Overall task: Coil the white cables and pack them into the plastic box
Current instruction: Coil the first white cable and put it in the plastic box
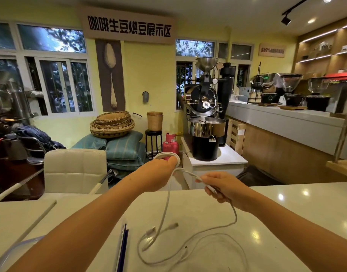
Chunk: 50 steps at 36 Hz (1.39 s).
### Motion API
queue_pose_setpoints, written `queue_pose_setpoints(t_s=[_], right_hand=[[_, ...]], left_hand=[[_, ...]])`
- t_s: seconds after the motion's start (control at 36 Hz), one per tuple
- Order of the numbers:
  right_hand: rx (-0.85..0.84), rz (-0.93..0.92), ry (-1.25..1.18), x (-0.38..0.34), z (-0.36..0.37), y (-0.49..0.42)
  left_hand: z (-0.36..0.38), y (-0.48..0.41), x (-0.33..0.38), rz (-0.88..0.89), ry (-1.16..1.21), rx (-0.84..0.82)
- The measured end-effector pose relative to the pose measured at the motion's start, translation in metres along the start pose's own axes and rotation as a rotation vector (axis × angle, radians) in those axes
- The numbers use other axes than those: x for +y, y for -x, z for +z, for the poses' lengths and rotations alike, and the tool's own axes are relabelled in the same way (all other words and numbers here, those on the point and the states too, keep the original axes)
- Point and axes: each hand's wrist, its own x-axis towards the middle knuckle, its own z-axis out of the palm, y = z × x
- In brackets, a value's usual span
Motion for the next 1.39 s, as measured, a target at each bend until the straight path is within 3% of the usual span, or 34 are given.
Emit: queue_pose_setpoints(t_s=[0.28, 0.47, 0.75, 1.14, 1.28, 1.39], right_hand=[[0.102, 0.012, 0.05, 0.002, -0.006, 0.002], [0.286, -0.105, 0.22, 0.001, -0.005, 0.003], [0.205, -0.147, 0.258, 0.001, -0.007, 0.009], [0.398, -0.296, 0.511, 0.014, -0.002, 0.005], [0.345, -0.237, 0.466, 0.012, -0.002, 0.005], [0.283, -0.208, 0.274, 0.004, -0.006, 0.009]], left_hand=[[0.009, 0.003, -0.009, -0.022, 0.034, -0.085], [0.011, 0.002, -0.007, -0.037, 0.076, -0.134], [0.015, 0.003, -0.003, -0.026, 0.069, -0.127], [0.014, 0.002, -0.001, -0.04, 0.191, -0.059], [0.016, 0.001, -0.003, -0.047, 0.227, -0.013], [0.013, 0.003, 0.0, -0.044, 0.246, -0.036]])
